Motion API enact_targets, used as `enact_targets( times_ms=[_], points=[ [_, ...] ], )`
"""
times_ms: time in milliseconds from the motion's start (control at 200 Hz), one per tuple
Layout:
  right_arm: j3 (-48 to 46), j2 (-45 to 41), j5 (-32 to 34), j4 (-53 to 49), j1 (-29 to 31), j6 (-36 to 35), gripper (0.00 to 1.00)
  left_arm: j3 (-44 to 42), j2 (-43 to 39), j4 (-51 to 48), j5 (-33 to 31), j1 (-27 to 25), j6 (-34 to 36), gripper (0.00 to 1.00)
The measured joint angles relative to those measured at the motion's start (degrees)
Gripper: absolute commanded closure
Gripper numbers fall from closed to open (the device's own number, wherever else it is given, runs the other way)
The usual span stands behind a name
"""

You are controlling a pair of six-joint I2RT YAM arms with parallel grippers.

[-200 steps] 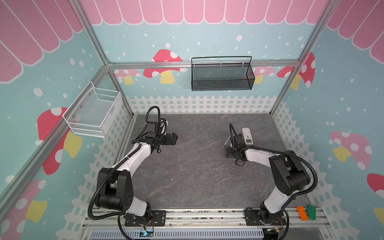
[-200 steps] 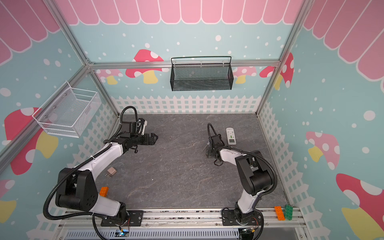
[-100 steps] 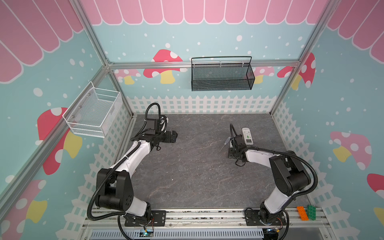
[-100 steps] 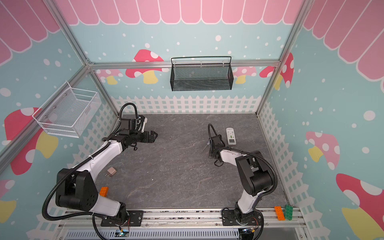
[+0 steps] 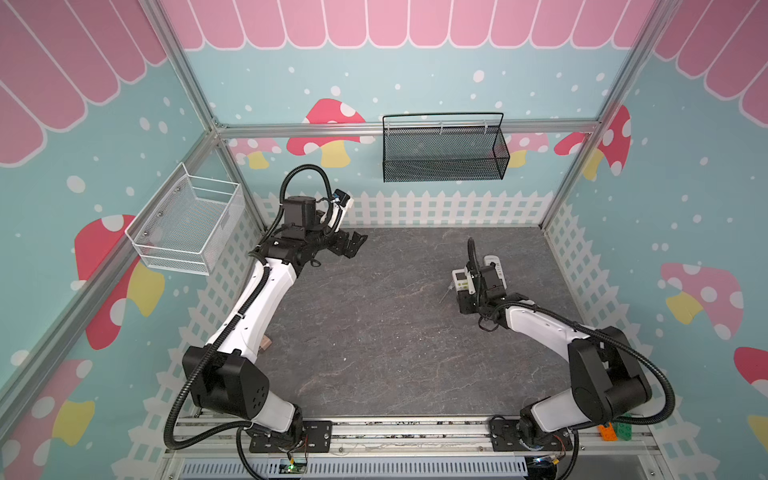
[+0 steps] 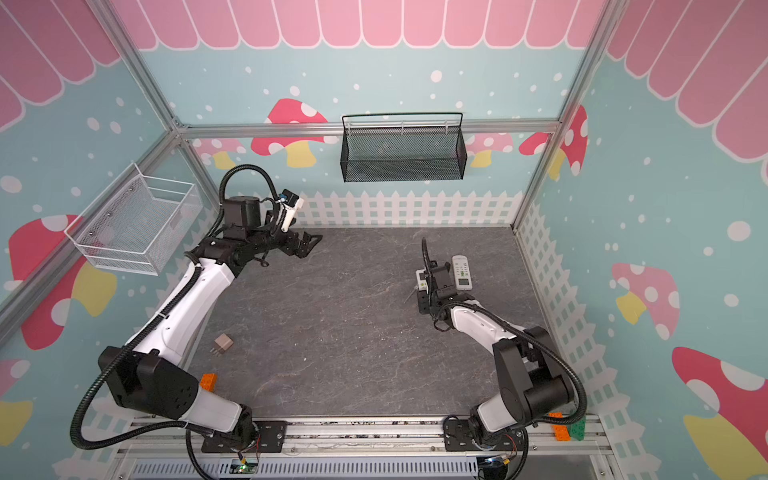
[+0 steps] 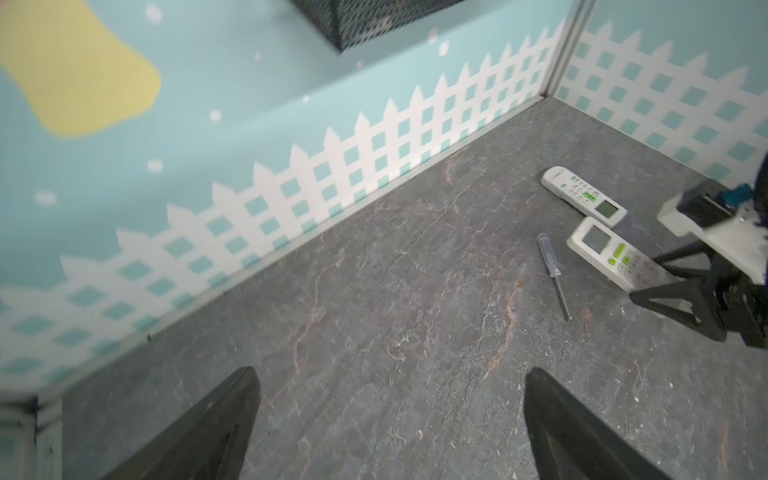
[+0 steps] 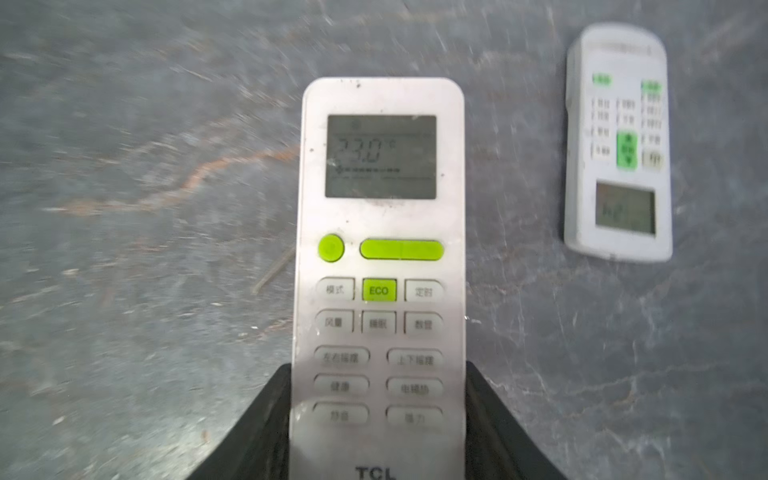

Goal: Unload the batteries from the remote control
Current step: 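Lift the TCL remote toward the left gripper while the left arm reaches to meet it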

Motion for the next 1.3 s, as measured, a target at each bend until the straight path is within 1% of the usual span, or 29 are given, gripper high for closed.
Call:
enact_targets(
  times_ms=[45,190,275,335,420,455,495,670,841,921,1051,1171,1241,1301],
  points=[
    [0.17,-1.77,-2.75,0.92,0.00,-2.99,0.54,1.88,0.00,-1.27,1.84,-0.90,3.98,0.00],
    [1.31,-6.45,-15.61,3.85,0.00,-14.82,0.54,7.15,0.37,-7.04,7.56,-3.19,16.98,0.01],
    [2.40,-7.19,-22.45,4.76,0.00,-20.00,0.54,10.73,1.27,-10.64,10.08,-4.17,24.33,0.01],
    [3.34,-7.19,-27.28,4.90,0.00,-23.21,0.54,12.37,1.53,-12.87,11.23,-5.03,30.84,0.02],
    [4.57,-7.13,-33.05,4.63,0.00,-26.53,0.54,13.22,1.55,-15.89,12.33,-6.32,39.67,0.02],
    [5.29,-6.91,-35.32,4.39,0.00,-27.74,0.54,13.35,1.60,-17.20,12.61,-6.86,43.63,0.04],
    [6.40,-6.47,-37.88,3.93,0.00,-29.11,0.53,13.40,1.66,-18.73,12.76,-7.48,48.54,0.05],
    [12.31,-2.27,-46.71,-0.70,0.00,-34.01,0.54,12.94,2.43,-24.22,12.92,-8.26,69.07,0.05],
    [15.19,1.33,-53.96,-4.68,-0.02,-36.44,0.54,10.58,2.71,-26.18,14.21,-8.24,83.73,0.05],
    [16.37,2.86,-57.00,-6.49,-0.02,-36.63,0.55,9.03,2.73,-26.49,15.37,-8.24,87.84,0.06],
    [17.73,4.44,-60.65,-7.56,-0.02,-36.74,0.56,6.38,2.82,-26.60,16.50,-8.24,90.88,0.08],
    [18.38,5.07,-63.19,-8.07,-0.02,-36.59,0.56,5.55,3.67,-26.53,17.49,-8.24,92.28,0.18],
    [18.49,5.35,-64.52,-8.22,0.00,-36.61,0.56,5.51,4.20,-26.23,18.08,-8.24,92.59,0.20],
    [18.58,5.62,-65.33,-8.37,0.07,-36.54,0.56,4.98,4.26,-25.68,18.60,-8.24,92.76,0.23]
  ],
)
